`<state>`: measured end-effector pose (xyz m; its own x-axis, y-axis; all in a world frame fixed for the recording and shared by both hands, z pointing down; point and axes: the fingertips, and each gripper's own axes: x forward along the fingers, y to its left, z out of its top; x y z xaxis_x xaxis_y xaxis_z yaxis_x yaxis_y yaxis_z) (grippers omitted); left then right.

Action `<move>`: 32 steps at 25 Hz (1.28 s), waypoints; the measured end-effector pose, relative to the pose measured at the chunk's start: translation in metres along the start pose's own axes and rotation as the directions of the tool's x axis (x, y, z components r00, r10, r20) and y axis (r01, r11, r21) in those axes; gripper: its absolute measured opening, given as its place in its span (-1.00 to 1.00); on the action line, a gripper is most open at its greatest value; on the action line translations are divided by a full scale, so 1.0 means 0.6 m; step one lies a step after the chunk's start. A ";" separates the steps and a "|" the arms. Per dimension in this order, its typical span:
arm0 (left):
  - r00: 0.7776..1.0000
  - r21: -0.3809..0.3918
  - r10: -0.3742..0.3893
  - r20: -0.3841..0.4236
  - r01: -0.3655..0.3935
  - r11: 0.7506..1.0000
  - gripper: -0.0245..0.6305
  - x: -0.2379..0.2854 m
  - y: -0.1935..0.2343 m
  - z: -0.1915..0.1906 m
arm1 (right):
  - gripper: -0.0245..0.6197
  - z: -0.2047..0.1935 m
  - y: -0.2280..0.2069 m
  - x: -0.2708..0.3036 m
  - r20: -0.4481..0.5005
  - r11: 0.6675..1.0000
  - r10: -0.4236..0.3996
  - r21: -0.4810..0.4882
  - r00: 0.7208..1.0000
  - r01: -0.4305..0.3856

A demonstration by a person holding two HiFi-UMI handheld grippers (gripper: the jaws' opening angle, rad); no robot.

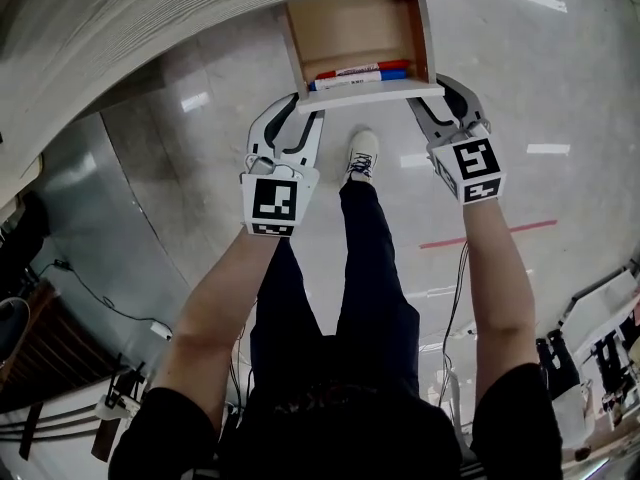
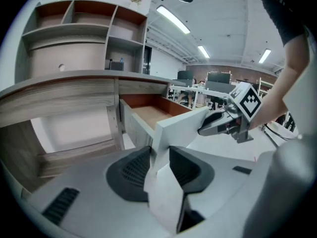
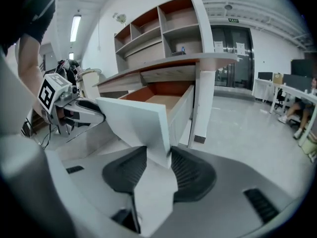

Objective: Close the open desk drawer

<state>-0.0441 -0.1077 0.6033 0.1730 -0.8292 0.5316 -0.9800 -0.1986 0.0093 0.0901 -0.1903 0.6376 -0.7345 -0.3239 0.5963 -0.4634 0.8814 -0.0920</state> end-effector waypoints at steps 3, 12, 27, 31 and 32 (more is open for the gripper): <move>1.000 -0.007 0.001 0.008 -0.001 1.000 -0.52 -0.009 0.000 0.014 | -0.40 0.012 0.002 -0.013 0.013 1.000 -0.012 0.013 1.000 0.011; 1.000 -0.016 0.012 0.020 -0.011 1.000 -0.54 -0.014 0.004 0.041 | -0.41 0.040 -0.007 -0.025 0.050 0.997 -0.047 0.059 0.998 0.044; 0.995 -0.024 0.074 0.061 -0.073 0.997 -0.55 0.037 0.058 0.091 | -0.42 0.094 -0.058 0.021 0.110 0.979 -0.112 0.180 0.988 0.091; 0.994 -0.038 0.086 0.067 -0.084 0.996 -0.55 0.049 0.071 0.098 | -0.42 0.107 -0.074 0.035 0.117 0.967 -0.139 0.230 0.983 0.110; 0.993 -0.042 0.092 0.068 -0.090 0.995 -0.55 0.052 0.075 0.100 | -0.42 0.110 -0.077 0.038 0.118 0.964 -0.146 0.242 0.982 0.114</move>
<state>-0.0768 -0.1740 0.5696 0.0882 -0.8774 0.4715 -0.9948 -0.1014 -0.0028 0.0623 -0.2610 0.6029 -0.7123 -0.4874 0.5051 -0.6503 0.7290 -0.2136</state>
